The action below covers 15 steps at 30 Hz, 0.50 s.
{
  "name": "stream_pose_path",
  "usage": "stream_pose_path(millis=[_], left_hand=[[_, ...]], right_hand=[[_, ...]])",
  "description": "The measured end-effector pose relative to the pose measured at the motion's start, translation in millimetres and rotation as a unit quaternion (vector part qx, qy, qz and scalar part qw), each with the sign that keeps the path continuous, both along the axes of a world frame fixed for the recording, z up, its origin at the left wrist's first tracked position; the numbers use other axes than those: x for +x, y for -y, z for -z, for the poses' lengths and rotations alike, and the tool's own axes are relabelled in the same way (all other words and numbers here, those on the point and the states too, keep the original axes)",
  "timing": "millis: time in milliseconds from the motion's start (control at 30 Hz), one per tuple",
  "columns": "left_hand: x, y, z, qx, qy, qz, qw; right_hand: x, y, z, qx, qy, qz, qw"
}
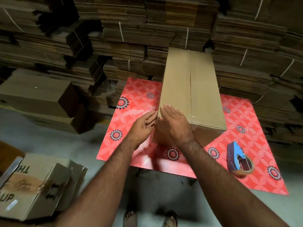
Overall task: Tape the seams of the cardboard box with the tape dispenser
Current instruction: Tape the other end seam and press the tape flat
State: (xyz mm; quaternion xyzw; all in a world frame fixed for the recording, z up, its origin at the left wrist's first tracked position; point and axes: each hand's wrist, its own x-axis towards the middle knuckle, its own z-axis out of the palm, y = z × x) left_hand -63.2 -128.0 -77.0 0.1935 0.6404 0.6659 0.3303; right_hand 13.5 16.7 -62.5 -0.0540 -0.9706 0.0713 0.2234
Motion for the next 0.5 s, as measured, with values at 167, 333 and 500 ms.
stream_pose_path(millis=[167, 333, 500], left_hand=[[-5.8, 0.1, -2.9, 0.011, 0.018, 0.005, 1.0], [-9.9, 1.4, -3.1, 0.021, 0.046, -0.01, 0.999], [-23.5, 5.3, -3.2, -0.008, 0.052, -0.004, 0.999]], right_hand=[[-8.1, -7.4, 15.0, 0.008, -0.007, 0.011, 1.0], [-11.4, 4.0, 21.5, 0.025, -0.038, 0.082, 0.996], [-12.7, 15.3, 28.7, 0.05, -0.052, 0.132, 0.989]])
